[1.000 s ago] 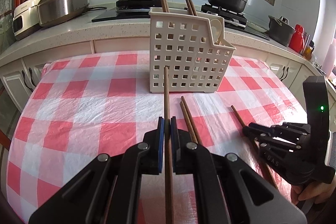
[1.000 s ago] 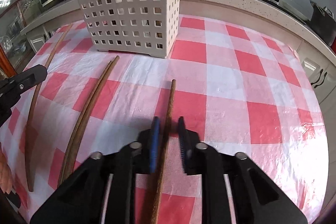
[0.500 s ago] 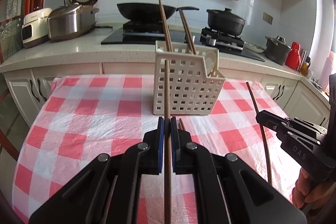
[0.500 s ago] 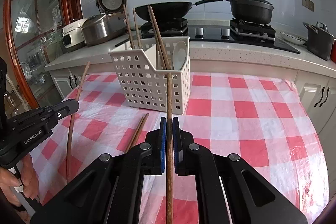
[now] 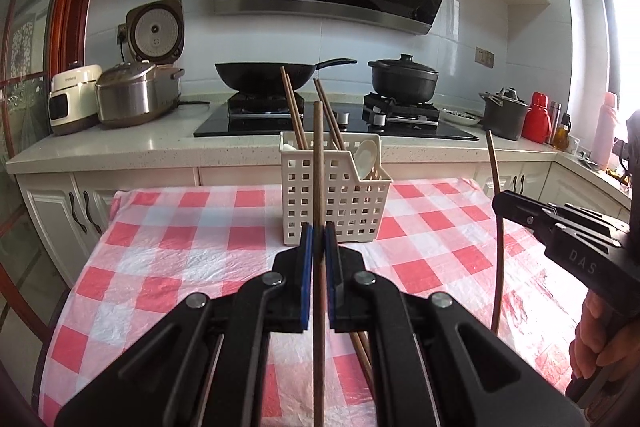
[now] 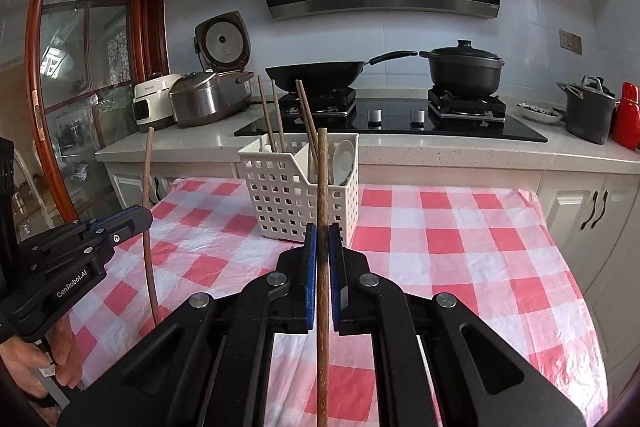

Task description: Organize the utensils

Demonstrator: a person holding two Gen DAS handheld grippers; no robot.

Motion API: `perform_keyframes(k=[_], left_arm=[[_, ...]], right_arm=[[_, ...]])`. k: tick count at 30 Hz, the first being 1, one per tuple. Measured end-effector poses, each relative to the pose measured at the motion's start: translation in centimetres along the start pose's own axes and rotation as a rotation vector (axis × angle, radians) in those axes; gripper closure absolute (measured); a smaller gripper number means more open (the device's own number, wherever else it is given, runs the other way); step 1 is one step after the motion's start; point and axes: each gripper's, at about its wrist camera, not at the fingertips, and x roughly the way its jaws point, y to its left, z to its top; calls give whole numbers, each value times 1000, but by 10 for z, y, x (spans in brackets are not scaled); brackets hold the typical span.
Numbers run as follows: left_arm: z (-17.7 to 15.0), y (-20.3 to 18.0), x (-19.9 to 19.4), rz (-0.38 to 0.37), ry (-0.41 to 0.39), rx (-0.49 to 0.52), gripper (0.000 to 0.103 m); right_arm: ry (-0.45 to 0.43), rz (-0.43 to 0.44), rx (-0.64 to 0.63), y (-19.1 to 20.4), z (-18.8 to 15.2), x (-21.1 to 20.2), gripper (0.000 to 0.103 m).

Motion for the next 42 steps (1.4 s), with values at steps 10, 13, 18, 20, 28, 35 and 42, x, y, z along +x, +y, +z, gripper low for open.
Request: perform_keyframes(k=[10,13,18,20,28,35,42], left_arm=[[-4,-7,-26,7,-49,34,97],[-3,-6,-31,6,-60,27,97],[-1,-5,-34,7,-74,31,97],[-1,-5,-34,5,-73,28,97],[10,-6,-27,15,-93,37,97],[23,-3,-15,21,-102,36,97],[58,-4,1,13,-141,52,97]], right_arm=[[-41,-2,-21,8,0,-25,97],[-51,0,-20,9,1,-29,97],[-70,-9,-33,13,3,-33,97],[-69,-8,-25,12,3,-33,97],[-85,0,-31,11,10,-31,97],[-89,-2,-41,9,24,-19,97],[-113,0,-68,8,49,-3,97]])
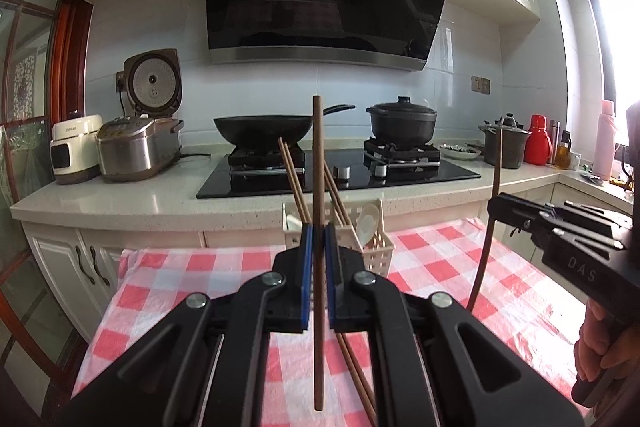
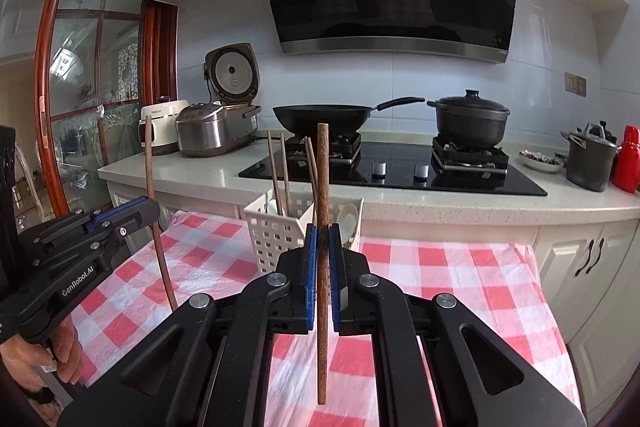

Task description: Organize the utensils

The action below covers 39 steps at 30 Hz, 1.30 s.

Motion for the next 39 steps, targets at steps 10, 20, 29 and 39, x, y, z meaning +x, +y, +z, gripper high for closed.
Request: perform_keyframes(k=[10,20,29,39], left_arm=[[65,11,48,-16,-41,-20,97],[131,10,98,-10,-87,-16,97],[152,14,140,-5,-75,-18,97],[141,34,181,-11,-36,-109,97]], right_arm=[[-30,35,19,-25,53,41,97],[-59,52,25,-39,109,81,97],[-71,68,25,-42,134,108,97],[-14,111,39,-45,124,146,97]])
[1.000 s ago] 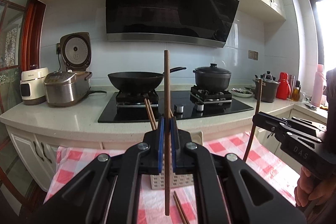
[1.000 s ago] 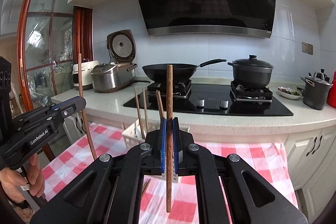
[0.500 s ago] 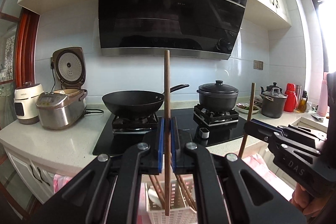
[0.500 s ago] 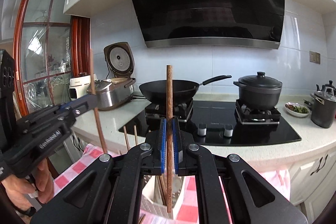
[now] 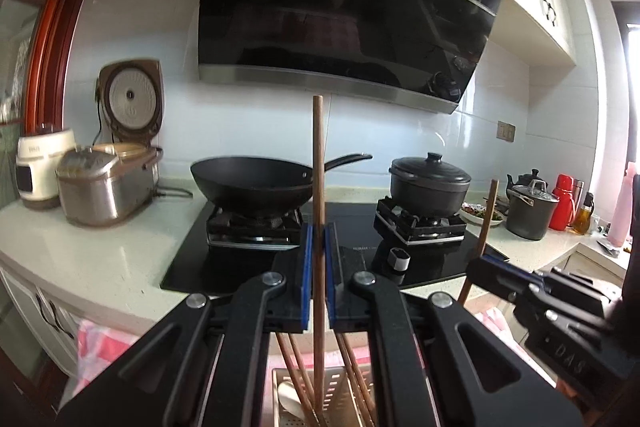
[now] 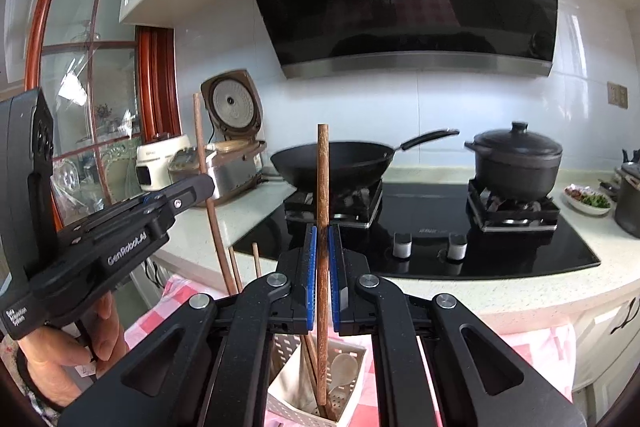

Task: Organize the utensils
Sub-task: 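Drop both chopsticks into the basket and open both tools, then lower the right tool to the last chopsticks on the cloth and grasp one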

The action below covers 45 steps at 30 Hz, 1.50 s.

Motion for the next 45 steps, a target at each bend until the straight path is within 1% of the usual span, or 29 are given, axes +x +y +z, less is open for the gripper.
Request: perform_keyframes(k=[3,7,11,13,15,16,18,20,21,22,26,28,29,31,32,34,35,36,37,38,41,45], left_arm=[[-12,5,12,-4,25,-10,97],[-30,13,26,-19,64,-47,97],[-52,15,39,-26,124,-49,97],[-64,16,44,-25,159,-56,97],[-76,16,49,-21,192,-62,97],[-83,17,51,-12,207,-62,97],[-92,21,53,-8,226,-72,96],[-96,26,51,3,228,-79,92],[-97,27,49,3,225,-81,86],[-98,29,45,5,221,-83,81],[-100,34,21,28,200,-93,73],[-101,39,-1,51,177,-105,59],[-102,40,-9,61,168,-106,54],[-110,43,-34,111,141,-93,35],[-114,44,-46,132,132,-83,31],[-124,45,-65,165,125,-67,15],[-131,46,-75,184,122,-61,12],[-140,46,-87,202,123,-53,6],[-148,46,-96,214,126,-46,5],[-155,45,-101,220,131,-43,5],[-180,46,-118,229,164,-40,5],[-210,47,-133,229,212,-52,5]], right_arm=[[24,10,-2,0,-8,11,97],[77,31,-9,2,-21,27,97],[152,28,-56,8,-37,44,97],[196,34,-57,8,-46,55,97],[219,26,-44,6,-53,63,97],[223,21,-29,4,-56,66,95],[244,23,8,-1,-61,73,88],[249,22,36,-6,-64,75,78],[247,28,44,-8,-65,75,63],[240,33,52,-9,-65,73,52],[210,18,60,-10,-64,58,52],[197,11,67,-11,-65,45,52],[191,10,71,-11,-65,39,52],[181,6,75,-10,-68,24,52],[179,5,78,-9,-71,16,52],[179,8,91,-5,-81,0,52],[181,11,99,-4,-86,-6,52],[188,14,108,-1,-93,-13,49],[195,12,116,2,-101,-19,45],[199,8,118,6,-109,-25,44],[223,6,129,19,-139,-39,44],[288,1,157,28,-175,-45,44]])
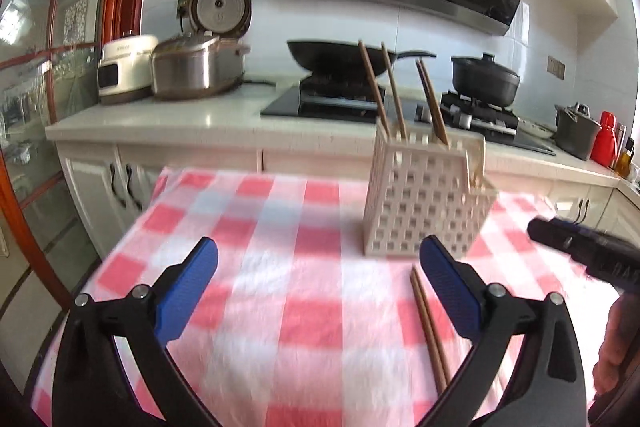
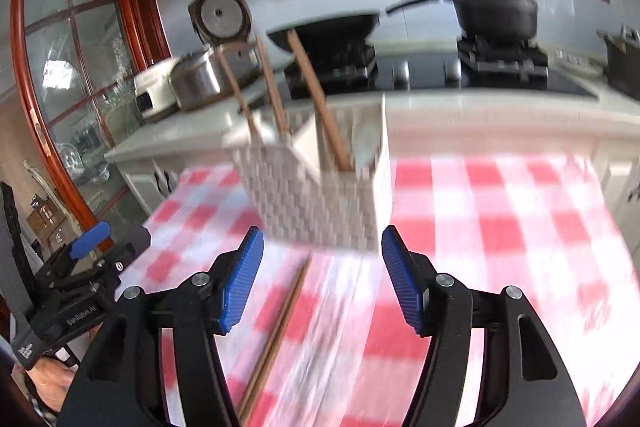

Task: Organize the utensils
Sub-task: 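Lower the right tool to the last chopsticks on the cloth and grasp one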

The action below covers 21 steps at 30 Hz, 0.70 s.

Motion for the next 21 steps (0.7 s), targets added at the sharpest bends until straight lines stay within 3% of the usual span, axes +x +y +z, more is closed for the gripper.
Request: perform_keyframes(k=[6,11,14,16,21], left_arm=[[-32,5,-1,-10,32,-9,5],[-40,3,3,5,43,36,5],[-39,2,-4,38,-22,53,5],[-38,3,-8,69,-64,53,5],[-37,14,-13,97,-102,12,5]], right_arm=[[111,-22,29,0,-45,23,44],[175,-61,44,4,-57,50,44],[199,-79,52,7,-57,63,55],[225,-95,62,10,-57,73,70],[246,-93,70,22,-55,85,78]])
